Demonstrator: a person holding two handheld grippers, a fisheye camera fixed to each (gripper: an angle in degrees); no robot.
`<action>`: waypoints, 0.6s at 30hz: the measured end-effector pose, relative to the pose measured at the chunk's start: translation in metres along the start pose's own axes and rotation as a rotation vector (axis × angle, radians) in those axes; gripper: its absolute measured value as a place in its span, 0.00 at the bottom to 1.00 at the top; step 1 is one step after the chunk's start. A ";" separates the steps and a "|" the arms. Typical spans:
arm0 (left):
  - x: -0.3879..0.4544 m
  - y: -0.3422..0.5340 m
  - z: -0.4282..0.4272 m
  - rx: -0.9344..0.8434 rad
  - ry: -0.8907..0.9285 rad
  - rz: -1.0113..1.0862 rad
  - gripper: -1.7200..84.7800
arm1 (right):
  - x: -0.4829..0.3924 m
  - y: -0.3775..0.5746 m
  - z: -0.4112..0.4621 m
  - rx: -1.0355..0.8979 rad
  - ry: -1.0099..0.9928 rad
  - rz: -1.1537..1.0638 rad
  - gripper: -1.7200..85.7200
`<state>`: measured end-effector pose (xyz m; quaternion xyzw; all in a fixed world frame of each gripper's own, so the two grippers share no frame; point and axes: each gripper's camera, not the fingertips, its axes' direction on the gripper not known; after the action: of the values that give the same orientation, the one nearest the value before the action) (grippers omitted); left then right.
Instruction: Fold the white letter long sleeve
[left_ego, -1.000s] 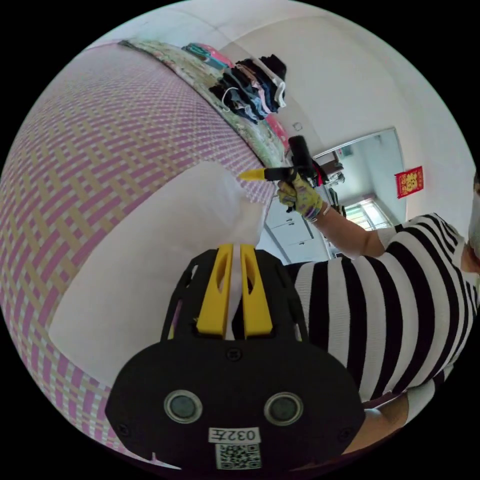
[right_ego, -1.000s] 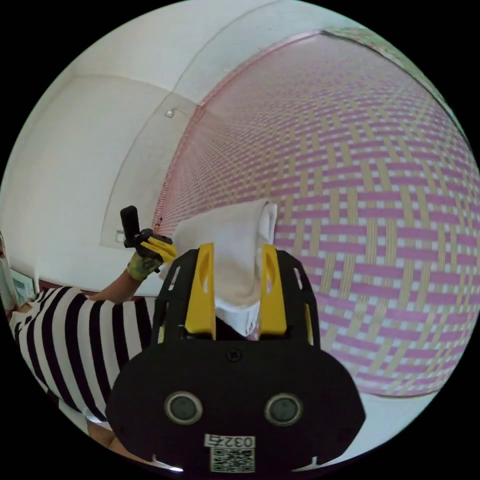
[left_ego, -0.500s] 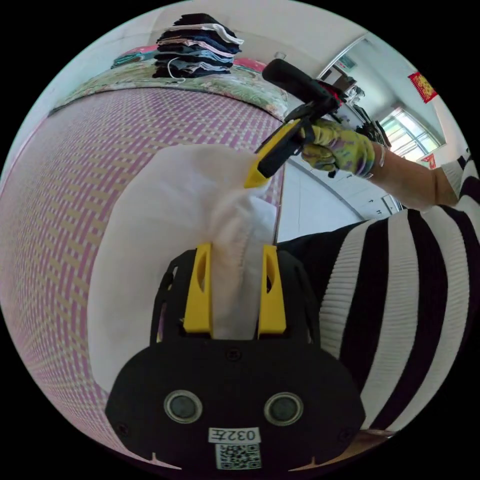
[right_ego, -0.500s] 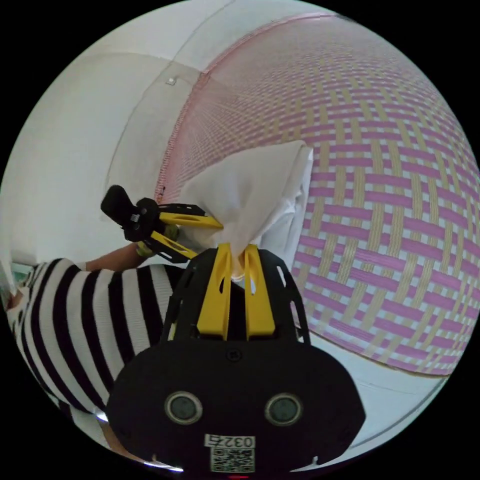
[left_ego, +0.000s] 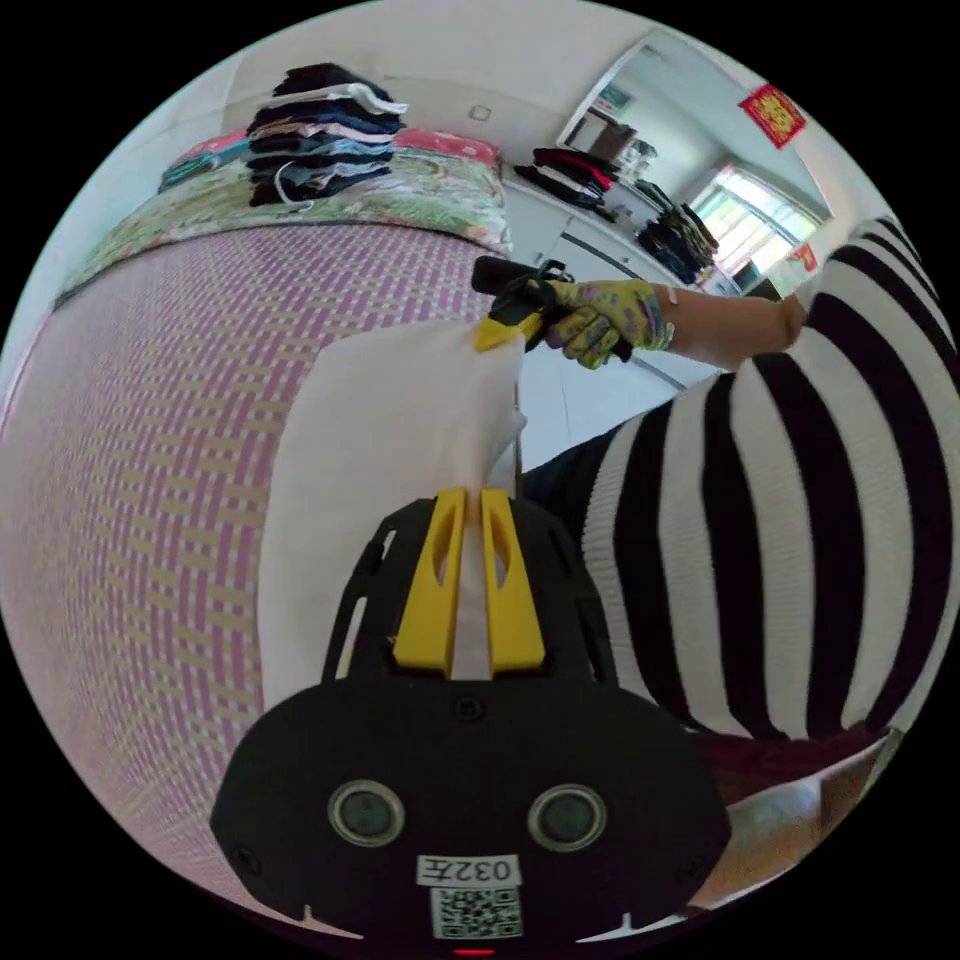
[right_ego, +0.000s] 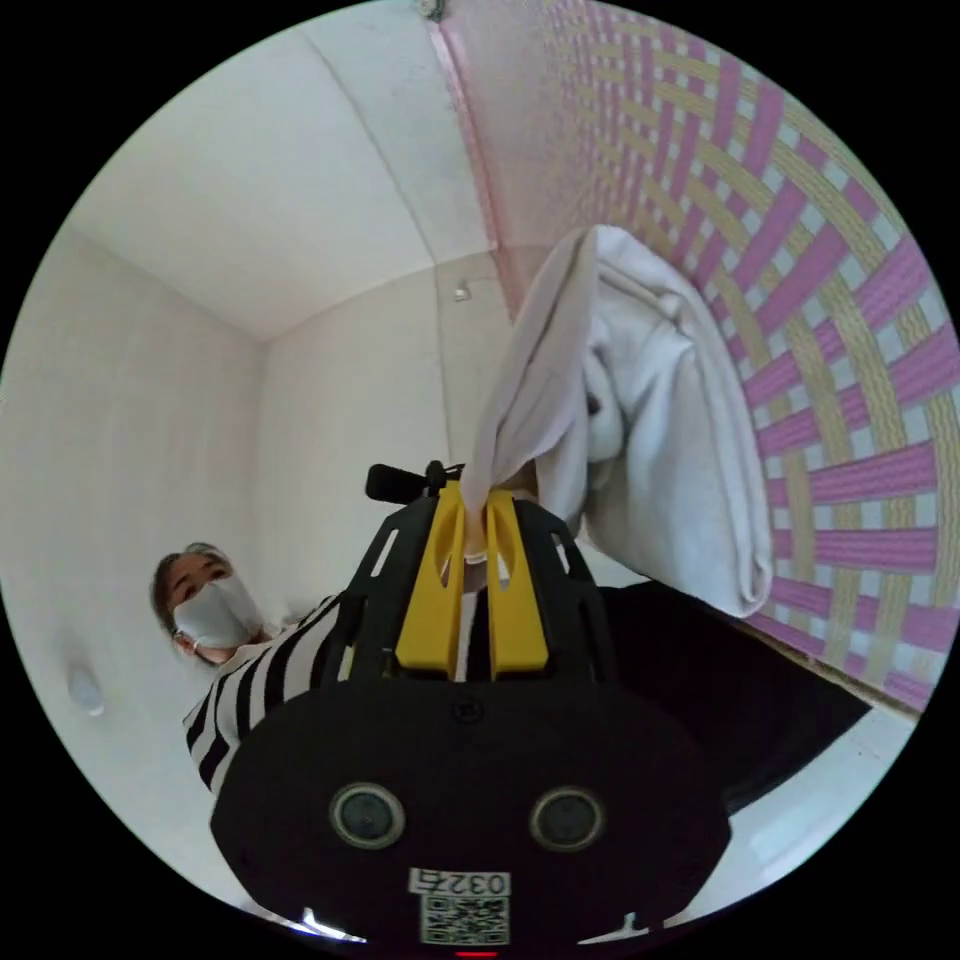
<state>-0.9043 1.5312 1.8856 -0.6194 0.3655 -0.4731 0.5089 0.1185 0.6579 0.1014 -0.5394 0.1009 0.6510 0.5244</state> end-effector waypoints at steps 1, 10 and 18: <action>0.009 -0.004 -0.014 -0.020 -0.015 0.060 0.01 | -0.011 0.003 0.000 0.004 -0.042 -0.036 0.06; -0.028 -0.005 0.091 -0.218 0.106 -0.006 0.04 | 0.095 0.016 -0.037 0.055 0.131 0.160 0.04; -0.020 0.029 0.015 0.018 0.153 -0.146 0.04 | 0.009 0.009 -0.078 0.033 0.525 0.028 0.10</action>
<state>-0.8950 1.5480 1.8525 -0.6016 0.3530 -0.5581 0.4495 0.1589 0.6045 0.0590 -0.6797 0.2514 0.4944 0.4799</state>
